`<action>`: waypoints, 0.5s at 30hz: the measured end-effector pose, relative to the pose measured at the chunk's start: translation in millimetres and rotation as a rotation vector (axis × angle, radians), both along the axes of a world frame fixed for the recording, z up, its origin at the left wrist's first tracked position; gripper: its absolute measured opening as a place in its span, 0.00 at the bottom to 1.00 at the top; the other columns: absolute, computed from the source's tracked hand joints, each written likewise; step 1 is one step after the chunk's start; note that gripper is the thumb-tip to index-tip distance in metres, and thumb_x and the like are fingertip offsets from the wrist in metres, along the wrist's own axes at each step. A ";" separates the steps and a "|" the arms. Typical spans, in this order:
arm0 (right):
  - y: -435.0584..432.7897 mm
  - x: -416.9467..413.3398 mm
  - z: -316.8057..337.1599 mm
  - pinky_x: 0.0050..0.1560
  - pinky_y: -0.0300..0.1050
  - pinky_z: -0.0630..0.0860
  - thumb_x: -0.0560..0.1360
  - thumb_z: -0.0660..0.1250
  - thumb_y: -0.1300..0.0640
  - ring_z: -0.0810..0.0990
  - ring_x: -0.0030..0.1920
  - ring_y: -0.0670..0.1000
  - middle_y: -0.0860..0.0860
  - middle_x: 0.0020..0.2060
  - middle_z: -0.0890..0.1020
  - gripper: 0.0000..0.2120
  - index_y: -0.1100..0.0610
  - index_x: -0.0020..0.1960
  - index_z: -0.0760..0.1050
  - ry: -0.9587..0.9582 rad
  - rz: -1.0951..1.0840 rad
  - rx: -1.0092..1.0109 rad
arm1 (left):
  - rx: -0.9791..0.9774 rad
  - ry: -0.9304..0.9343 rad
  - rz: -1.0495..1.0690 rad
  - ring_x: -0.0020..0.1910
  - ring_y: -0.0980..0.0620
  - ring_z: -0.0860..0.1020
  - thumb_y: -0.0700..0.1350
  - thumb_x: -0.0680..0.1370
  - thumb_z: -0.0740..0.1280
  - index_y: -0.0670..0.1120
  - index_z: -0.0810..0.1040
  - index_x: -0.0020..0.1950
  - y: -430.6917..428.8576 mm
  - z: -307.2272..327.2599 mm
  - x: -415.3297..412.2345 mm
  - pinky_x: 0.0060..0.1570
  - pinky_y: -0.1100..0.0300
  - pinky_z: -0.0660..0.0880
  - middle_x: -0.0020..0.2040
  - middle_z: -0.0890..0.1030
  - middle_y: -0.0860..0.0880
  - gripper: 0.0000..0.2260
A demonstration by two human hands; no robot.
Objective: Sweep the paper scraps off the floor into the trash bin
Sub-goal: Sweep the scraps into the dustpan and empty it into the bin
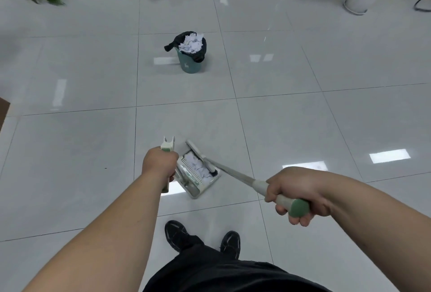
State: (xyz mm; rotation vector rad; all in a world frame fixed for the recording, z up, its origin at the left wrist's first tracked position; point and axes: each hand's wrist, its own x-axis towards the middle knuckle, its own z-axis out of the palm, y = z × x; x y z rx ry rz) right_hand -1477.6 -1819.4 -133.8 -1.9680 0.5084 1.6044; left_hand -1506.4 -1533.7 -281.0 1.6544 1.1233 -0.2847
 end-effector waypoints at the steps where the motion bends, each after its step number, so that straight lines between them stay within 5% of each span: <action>1: -9.9 1.0 4.1 0.23 0.37 0.69 0.77 0.64 0.60 0.73 0.21 0.53 0.55 0.27 0.75 0.17 0.60 0.65 0.72 -0.011 -0.005 0.004 | 0.005 0.001 0.007 0.31 0.44 0.70 0.35 0.75 0.64 0.43 0.75 0.41 -2.4 0.5 -2.3 0.31 0.57 0.72 0.35 0.73 0.42 0.05; 11: -56.0 3.2 -1.3 0.24 0.39 0.71 0.77 0.64 0.61 0.74 0.22 0.55 0.56 0.31 0.75 0.13 0.60 0.61 0.72 -0.129 0.087 -0.022 | 0.015 0.028 0.182 0.30 0.45 0.73 0.37 0.76 0.64 0.42 0.77 0.49 -17.7 -0.4 -47.5 0.31 0.57 0.74 0.39 0.76 0.41 0.04; 15: -46.9 -5.0 -32.4 0.26 0.40 0.73 0.79 0.62 0.60 0.78 0.22 0.53 0.56 0.37 0.77 0.12 0.61 0.62 0.71 -0.160 0.231 -0.087 | 0.009 0.027 0.218 0.30 0.45 0.73 0.36 0.76 0.64 0.44 0.75 0.43 -22.0 -0.2 -54.3 0.33 0.56 0.73 0.38 0.75 0.41 0.04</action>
